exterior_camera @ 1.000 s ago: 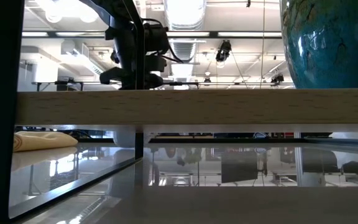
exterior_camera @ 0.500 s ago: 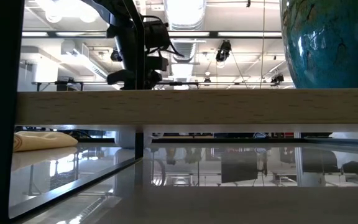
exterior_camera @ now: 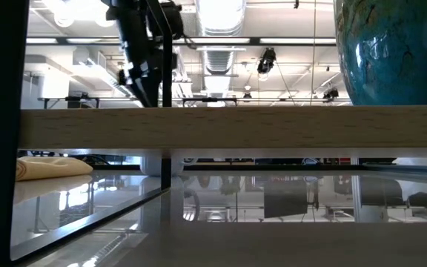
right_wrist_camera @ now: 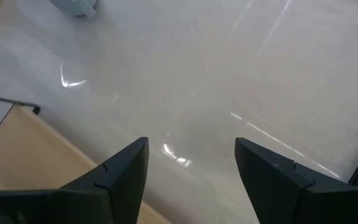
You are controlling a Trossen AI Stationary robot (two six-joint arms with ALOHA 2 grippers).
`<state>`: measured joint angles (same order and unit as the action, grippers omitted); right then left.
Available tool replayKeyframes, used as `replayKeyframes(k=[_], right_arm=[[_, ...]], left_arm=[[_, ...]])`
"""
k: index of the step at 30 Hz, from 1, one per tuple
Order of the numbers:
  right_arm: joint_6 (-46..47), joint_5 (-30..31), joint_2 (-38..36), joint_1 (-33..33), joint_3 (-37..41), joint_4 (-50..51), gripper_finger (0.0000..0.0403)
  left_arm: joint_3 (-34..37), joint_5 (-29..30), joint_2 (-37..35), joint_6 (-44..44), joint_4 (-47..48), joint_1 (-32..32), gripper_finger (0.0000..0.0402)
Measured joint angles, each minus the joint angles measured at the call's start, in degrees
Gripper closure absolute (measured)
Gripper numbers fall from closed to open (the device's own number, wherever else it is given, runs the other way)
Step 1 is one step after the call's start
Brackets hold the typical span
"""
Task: Stack small to large cups/mugs on shelf
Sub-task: Put the blue mug on the shelf
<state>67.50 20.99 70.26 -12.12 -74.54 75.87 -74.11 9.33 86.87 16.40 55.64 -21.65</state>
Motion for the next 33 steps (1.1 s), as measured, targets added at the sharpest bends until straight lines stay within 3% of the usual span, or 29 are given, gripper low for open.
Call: replayKeyframes(k=[4,9,17,22,28,33], right_arm=[[-1.16,0.01,0.00,3.44,0.00,-0.31,0.0202],[-6.81,-1.09,0.00,9.20,0.11,-4.92,0.0266],[-20.18,-13.12,5.18,19.55,0.25,-19.41,0.0385],[-26.40,-23.39,13.74,24.79,0.33,-28.83,0.0393],[-28.97,-31.42,24.80,27.61,-0.47,-40.22,0.0394],[-31.45,-33.63,31.65,26.88,-3.07,-41.26,0.0394]], left_arm=[[4.53,-0.24,-1.82,11.52,2.21,0.12,0.0272],[9.84,-4.69,-1.80,18.22,1.44,0.36,0.0272],[12.99,-5.10,-1.77,23.04,-5.81,0.83,0.0272],[13.37,-4.80,-1.79,23.75,-7.57,0.63,0.0274],[14.98,-4.79,-1.79,23.87,-11.17,0.61,0.0302],[15.61,-4.62,-1.75,23.94,-14.68,-0.06,0.0327]])
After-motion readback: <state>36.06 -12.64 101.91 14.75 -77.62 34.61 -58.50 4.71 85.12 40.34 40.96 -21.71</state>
